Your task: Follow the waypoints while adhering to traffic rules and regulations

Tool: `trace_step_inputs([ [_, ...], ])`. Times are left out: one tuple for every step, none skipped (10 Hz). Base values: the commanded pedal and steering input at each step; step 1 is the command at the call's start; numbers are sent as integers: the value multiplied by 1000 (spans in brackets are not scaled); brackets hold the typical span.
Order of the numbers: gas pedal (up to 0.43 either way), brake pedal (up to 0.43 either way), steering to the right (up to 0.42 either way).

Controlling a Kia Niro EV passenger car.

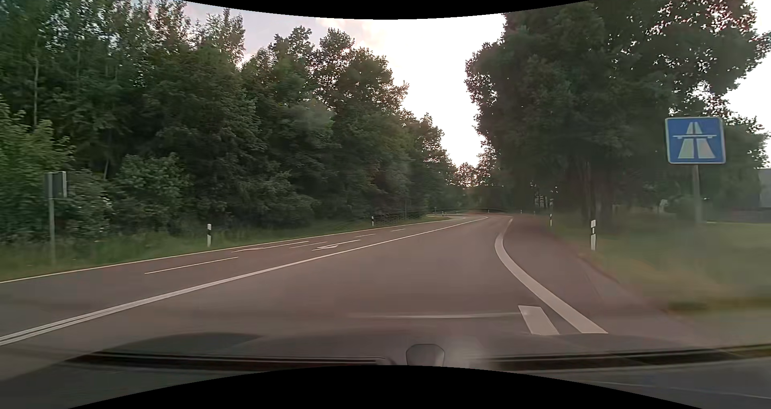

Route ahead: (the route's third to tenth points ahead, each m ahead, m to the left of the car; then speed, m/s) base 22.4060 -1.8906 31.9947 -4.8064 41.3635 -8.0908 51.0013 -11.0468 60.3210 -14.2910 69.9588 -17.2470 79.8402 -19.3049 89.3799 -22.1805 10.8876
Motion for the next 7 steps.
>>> trace_step_inputs([
  [311, 0, 81],
  [311, 0, 81],
  [311, 0, 80],
  [311, 0, 81],
  [311, 0, 80],
  [319, 0, 79],
  [319, 0, 77],
])
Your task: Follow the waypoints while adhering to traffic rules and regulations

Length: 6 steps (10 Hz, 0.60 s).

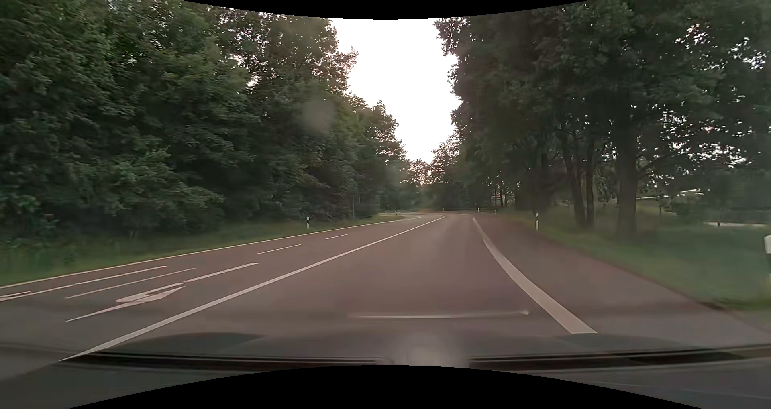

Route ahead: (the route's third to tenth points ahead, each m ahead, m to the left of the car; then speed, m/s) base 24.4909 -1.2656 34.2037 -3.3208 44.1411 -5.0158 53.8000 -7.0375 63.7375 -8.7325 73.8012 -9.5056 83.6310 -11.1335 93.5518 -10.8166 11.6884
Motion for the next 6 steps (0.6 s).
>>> trace_step_inputs([
  [319, 0, 74],
  [319, 0, 67],
  [319, 0, 61],
  [331, 0, 57],
  [331, 0, 56],
  [331, 0, 55],
])
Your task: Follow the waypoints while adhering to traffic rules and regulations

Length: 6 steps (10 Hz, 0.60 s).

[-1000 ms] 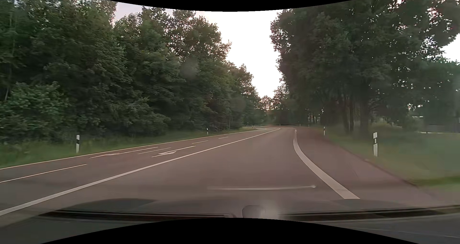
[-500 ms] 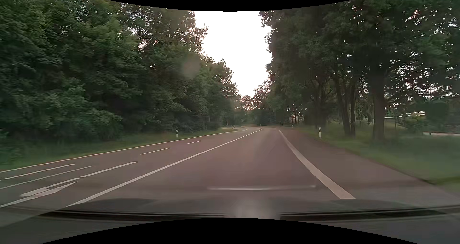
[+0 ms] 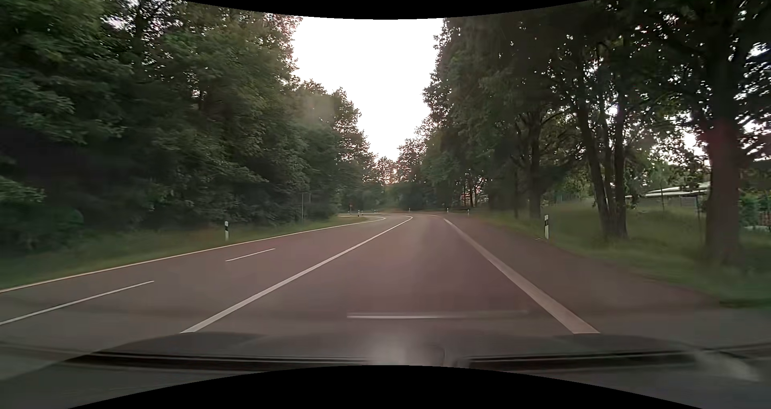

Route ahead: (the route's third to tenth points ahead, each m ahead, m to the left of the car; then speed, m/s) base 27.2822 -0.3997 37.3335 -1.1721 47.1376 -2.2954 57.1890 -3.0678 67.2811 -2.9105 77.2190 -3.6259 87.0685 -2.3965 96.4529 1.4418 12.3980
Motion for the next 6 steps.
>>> trace_step_inputs([
  [331, 0, 51],
  [331, 0, 48],
  [331, 0, 42],
  [339, 0, 37],
  [339, 0, 28],
  [350, 0, 22],
])
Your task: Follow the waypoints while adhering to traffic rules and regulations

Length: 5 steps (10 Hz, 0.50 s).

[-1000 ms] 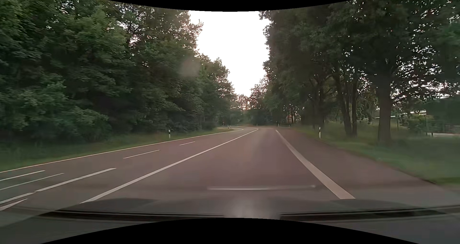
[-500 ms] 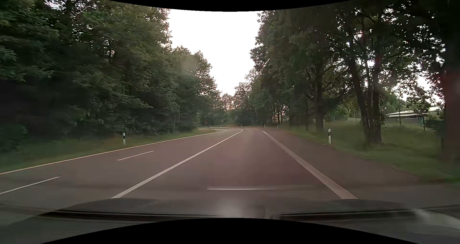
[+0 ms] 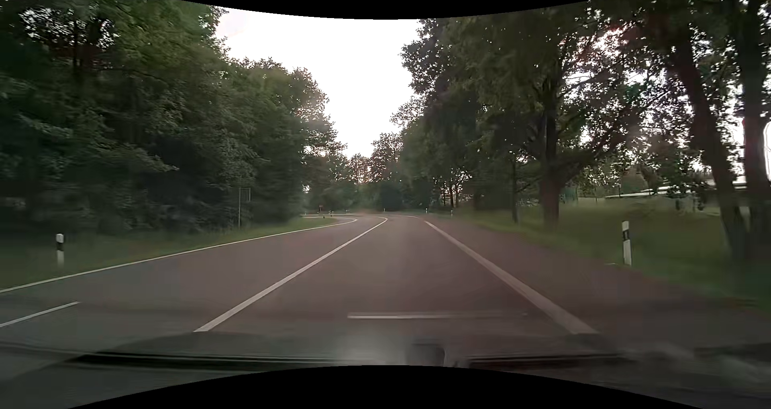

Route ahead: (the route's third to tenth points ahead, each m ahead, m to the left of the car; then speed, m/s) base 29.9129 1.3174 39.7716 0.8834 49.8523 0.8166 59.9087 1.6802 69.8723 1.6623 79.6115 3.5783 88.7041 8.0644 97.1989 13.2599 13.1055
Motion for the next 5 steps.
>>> trace_step_inputs([
  [350, 0, 19],
  [350, 0, 18],
  [350, 0, 15],
  [350, 0, 12],
  [350, 0, 11],
])
